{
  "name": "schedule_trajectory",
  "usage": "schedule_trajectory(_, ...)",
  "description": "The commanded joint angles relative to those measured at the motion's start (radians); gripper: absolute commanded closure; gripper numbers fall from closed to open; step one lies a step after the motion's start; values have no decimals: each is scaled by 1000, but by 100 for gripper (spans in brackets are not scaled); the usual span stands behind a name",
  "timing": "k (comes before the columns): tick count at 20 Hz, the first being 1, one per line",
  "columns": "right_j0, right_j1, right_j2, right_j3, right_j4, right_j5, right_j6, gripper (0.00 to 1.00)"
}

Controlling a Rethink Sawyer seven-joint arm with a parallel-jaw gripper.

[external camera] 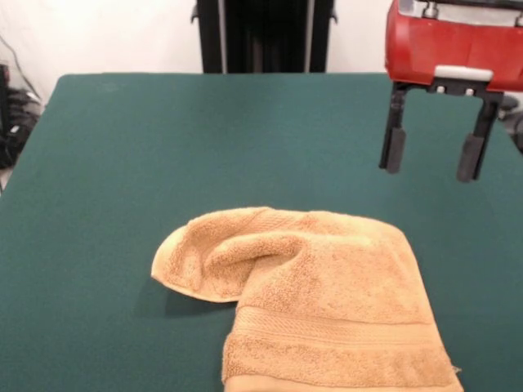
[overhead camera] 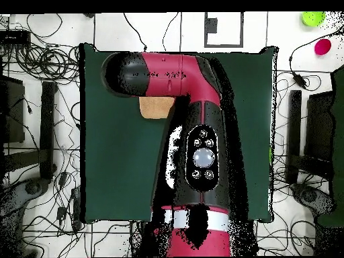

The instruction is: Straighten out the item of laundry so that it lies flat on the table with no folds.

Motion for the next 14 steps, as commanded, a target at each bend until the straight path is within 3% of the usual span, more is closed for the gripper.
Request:
schedule_trajectory(1, 19, -2, -15, 167, 28, 117, 192, 0)
schedule_trajectory(10, 40, 3, -80, 173, -20, 35, 188, 0)
schedule_trajectory(14, 7, 8, -69, 159, -23, 46, 117, 0)
